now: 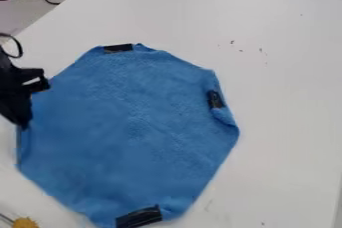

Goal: Unfold the cloth from top right to bottom left

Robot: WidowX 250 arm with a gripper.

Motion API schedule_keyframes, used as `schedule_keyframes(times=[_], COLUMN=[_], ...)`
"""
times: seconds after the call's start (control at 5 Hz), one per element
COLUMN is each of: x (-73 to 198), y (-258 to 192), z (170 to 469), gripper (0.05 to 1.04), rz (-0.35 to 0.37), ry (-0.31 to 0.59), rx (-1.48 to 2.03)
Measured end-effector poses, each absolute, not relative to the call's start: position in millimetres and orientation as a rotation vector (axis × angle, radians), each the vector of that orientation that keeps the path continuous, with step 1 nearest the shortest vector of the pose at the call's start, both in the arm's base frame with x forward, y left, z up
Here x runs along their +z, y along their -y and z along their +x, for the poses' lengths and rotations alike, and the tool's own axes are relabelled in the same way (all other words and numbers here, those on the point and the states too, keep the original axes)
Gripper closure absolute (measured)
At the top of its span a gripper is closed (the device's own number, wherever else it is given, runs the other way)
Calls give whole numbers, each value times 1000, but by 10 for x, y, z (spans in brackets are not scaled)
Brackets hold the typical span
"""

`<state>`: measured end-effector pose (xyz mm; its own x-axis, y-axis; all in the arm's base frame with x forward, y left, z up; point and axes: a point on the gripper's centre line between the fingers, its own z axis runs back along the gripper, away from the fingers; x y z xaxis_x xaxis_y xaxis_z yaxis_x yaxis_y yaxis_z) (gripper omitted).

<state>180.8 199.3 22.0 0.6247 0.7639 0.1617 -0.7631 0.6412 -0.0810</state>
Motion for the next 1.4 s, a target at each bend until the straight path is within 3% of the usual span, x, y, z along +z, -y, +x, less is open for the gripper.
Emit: schedule_keyframes(times=[0.2, 0.4, 0.6, 1.0, 1.2, 1.4], x=[39, 40, 95, 371, 510, 556], y=[-2065, -2109, -2182, -2468, -2416, -2136], z=[1760, 1697, 1571, 1465, 1633, 1881], gripper=[579, 300, 86, 83, 83, 83], rz=[4, 48, 110, 227, 233, 176], ry=[177, 165, 128, 192, 255, 251], rx=[876, 880, 889, 845, 726, 475])
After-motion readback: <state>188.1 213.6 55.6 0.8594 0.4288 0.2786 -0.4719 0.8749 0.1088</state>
